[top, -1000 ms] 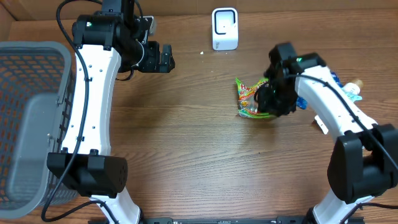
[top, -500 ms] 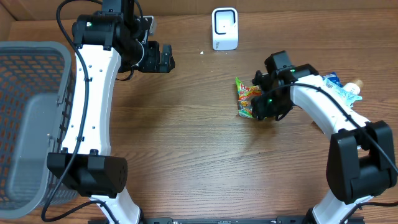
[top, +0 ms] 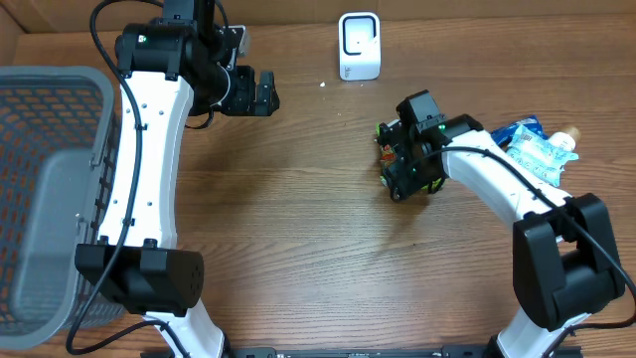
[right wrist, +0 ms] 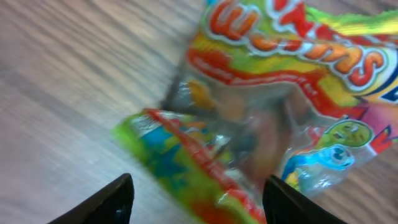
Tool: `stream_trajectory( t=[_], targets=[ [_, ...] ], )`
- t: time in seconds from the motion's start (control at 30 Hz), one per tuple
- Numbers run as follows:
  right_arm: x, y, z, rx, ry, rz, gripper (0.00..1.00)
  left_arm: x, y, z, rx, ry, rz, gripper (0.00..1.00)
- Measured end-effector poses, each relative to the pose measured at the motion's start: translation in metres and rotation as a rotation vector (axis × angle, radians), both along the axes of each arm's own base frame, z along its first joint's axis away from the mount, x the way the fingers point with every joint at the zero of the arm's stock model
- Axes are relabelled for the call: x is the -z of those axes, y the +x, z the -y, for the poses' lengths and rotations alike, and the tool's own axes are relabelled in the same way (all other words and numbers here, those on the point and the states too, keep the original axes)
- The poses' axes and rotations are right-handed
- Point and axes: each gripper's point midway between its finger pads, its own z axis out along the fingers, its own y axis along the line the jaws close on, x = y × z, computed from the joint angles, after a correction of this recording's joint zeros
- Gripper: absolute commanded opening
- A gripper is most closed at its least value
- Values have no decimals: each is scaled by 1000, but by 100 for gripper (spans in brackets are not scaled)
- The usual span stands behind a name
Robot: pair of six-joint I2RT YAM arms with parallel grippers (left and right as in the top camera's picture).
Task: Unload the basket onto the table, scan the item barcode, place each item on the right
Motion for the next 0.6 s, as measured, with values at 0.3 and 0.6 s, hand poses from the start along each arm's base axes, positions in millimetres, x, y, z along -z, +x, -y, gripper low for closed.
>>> stream_trajectory(
  t=[0.3,0.6],
  targets=[
    [28,7,9,-13,-30,94,24,0,0,0,0,0,0,100],
    [28,9,7,125,25,114,4,0,0,0,0,0,0,100]
  ],
)
